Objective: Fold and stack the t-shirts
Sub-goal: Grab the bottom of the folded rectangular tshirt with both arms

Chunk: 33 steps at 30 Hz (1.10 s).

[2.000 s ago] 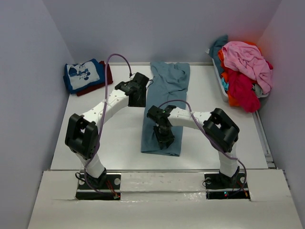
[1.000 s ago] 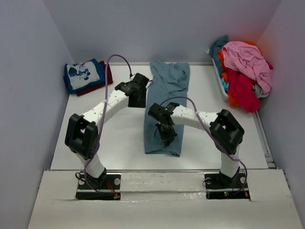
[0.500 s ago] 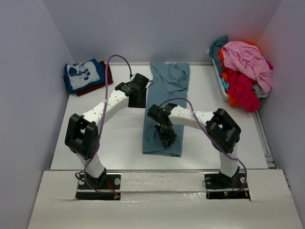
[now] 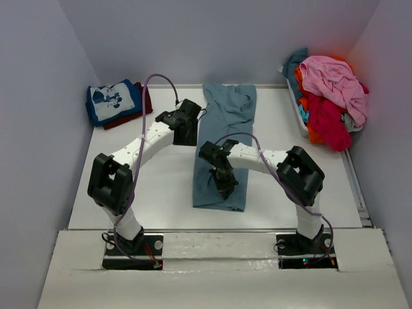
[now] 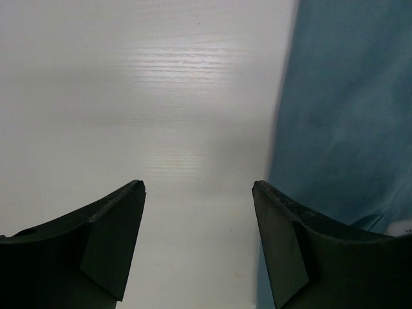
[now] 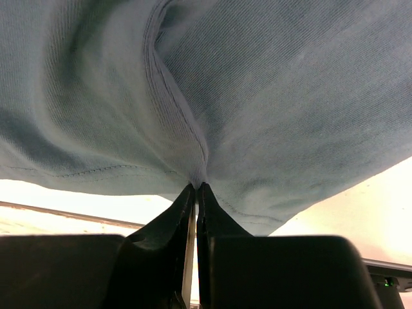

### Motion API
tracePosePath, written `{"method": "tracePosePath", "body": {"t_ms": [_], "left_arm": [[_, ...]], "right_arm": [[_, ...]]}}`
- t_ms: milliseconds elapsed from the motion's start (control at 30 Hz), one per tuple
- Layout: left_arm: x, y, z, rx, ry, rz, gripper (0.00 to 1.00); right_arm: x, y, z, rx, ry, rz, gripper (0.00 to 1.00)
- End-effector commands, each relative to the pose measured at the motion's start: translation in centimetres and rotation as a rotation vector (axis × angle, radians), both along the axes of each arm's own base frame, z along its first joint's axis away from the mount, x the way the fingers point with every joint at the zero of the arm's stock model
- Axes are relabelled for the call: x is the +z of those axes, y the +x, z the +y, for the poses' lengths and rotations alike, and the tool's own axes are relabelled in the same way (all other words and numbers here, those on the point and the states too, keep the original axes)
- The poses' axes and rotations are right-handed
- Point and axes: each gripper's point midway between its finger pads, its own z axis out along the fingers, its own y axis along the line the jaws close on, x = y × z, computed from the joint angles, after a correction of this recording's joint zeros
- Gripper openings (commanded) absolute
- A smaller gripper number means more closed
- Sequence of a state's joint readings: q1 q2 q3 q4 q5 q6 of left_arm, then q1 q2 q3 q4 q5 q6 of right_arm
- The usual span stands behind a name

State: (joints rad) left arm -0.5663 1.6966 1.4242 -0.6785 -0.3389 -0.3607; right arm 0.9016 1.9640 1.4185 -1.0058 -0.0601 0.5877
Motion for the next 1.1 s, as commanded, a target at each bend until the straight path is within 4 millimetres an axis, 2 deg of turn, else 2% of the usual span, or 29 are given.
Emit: {"method": "tracePosePath", "body": {"t_ms": [0,367,633,767,867,900,933,967,1033,1067], "left_arm": [[1.1,-0.2,0.6,0.005,-0.005,-0.03,0.8],[0.7,-0.4,0.5,-0.007,-0.008,-0.023,0.8],[0.5,-0.5,0.4,-0.017,-0.01,-0.02,0.8],[0.5,-0.5,0.3,-0.025,-0.013,-0.019,0.8],[0.4,-0.5,0.2,-0.035,-0.017,-0.013,0.8],[0.2,-0.6,0.2,-0.04,-0.016,-0.007,0.8],[0.2,-0.7,0.2,-0.042,-0.016,-0.006,0.8],[0.0,-0.9,0.2,-0.046,-0.017,0.001,0.8],[0.1,-1.3,0.2,-0.052,-0.027,0.005,0.8],[0.0,-1.5,0.2,-0.054,-0.034,0.003,0.8]], "right_arm": [[2.3,0.3,0.7,-0.005,0.051,-0.032,0.07],[3.9,-2.3,0.4,0.02,0.049,-0.007,0.07],[4.3,-4.0,1.0,0.057,0.043,0.025,0.07],[4.1,-4.0,0.8,0.054,0.03,0.028,0.08],[3.7,-4.1,0.7,0.049,0.017,0.039,0.14],[3.7,-4.1,0.7,0.037,0.013,0.035,0.29],[3.8,-3.9,0.5,0.027,0.004,0.023,0.36],[3.8,-3.7,0.3,0.016,-0.006,0.004,0.48],[3.9,-3.4,0.0,0.003,-0.014,-0.016,0.58],[3.9,-3.4,-0.2,-0.001,-0.021,-0.021,0.59]]}}
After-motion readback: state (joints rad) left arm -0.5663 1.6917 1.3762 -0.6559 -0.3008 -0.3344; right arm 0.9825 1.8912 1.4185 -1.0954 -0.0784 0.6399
